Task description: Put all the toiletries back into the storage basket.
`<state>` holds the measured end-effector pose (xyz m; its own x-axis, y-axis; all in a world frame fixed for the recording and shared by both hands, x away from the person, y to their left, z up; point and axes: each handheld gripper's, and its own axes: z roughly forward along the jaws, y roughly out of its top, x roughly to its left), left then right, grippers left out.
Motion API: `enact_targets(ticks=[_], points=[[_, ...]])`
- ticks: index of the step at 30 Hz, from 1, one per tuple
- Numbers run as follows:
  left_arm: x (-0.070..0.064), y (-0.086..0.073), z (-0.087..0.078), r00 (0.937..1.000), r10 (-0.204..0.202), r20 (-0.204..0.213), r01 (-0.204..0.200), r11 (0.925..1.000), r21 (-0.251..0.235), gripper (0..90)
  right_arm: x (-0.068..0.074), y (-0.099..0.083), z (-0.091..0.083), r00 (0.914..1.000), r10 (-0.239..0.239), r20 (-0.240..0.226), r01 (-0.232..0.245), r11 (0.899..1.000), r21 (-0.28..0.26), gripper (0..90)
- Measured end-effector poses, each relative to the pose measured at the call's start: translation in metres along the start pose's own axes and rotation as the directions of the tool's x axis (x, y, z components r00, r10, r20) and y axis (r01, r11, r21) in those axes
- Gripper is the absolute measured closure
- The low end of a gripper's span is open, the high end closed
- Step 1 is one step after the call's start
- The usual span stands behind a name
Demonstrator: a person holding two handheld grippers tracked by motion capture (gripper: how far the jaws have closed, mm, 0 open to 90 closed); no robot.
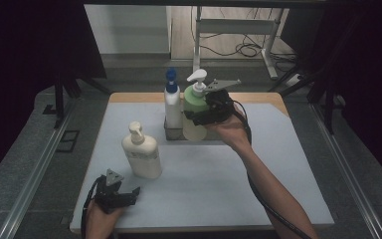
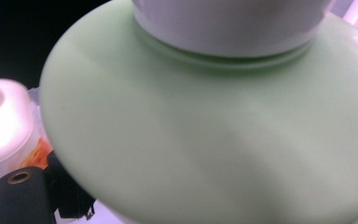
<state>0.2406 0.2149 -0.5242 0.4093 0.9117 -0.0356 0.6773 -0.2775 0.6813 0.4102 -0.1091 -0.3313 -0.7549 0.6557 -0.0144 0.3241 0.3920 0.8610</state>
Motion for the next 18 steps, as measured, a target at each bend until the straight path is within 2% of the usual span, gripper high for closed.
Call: enact_targets(ticks=[18], points=[[0.000, 0.000, 0.000, 1.0000, 0.000, 0.001, 0.000, 1.0000, 0.000, 12.1, -0.026, 0.010, 0.026, 0.9952, 0.040, 0.089, -0.040, 0.999, 0.004, 12.5]])
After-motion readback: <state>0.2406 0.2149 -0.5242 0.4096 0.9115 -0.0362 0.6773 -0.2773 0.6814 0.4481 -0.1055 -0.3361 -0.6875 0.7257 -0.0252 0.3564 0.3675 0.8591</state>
